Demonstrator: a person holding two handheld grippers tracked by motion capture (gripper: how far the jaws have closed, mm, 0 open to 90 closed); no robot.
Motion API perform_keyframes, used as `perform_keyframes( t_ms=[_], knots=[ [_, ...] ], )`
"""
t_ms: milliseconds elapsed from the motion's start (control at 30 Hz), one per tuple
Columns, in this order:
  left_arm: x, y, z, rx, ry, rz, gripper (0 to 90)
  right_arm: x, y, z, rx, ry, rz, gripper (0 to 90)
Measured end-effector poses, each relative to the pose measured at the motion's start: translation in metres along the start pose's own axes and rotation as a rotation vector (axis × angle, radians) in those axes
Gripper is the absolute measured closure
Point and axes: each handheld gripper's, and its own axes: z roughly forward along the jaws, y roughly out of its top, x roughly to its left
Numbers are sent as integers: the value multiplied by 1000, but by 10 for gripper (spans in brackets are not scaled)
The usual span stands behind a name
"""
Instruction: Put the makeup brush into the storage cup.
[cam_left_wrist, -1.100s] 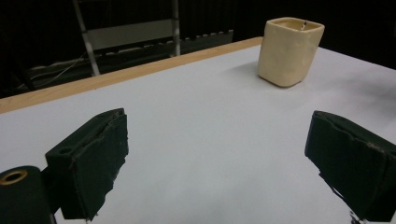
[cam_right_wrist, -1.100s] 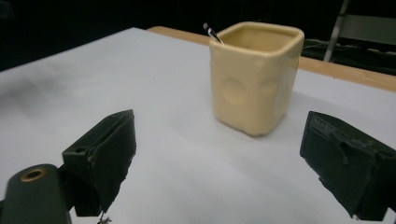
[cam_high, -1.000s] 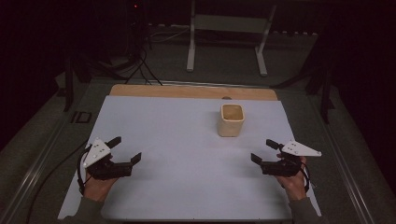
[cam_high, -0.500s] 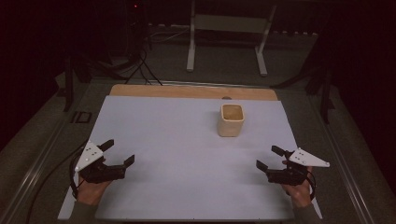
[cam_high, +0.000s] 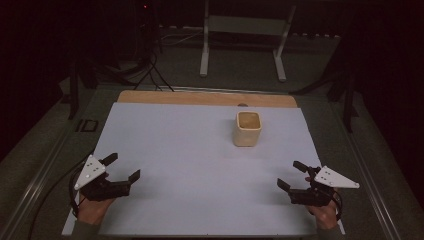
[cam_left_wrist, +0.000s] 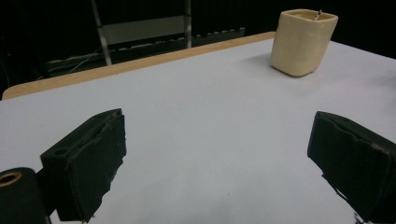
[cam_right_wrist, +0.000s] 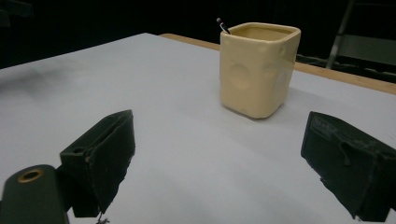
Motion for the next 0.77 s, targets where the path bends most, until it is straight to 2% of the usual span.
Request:
perform_keyframes(
  t_ms=[500, 767],
  knots=[
    [5, -9, -12, -11, 32, -8, 53, 0, -2, -3, -17, 26, -17, 97],
    [7, -11, -12, -7, 39, -10, 52, -2, -3, -4, -22, 27, -11, 97]
  ],
)
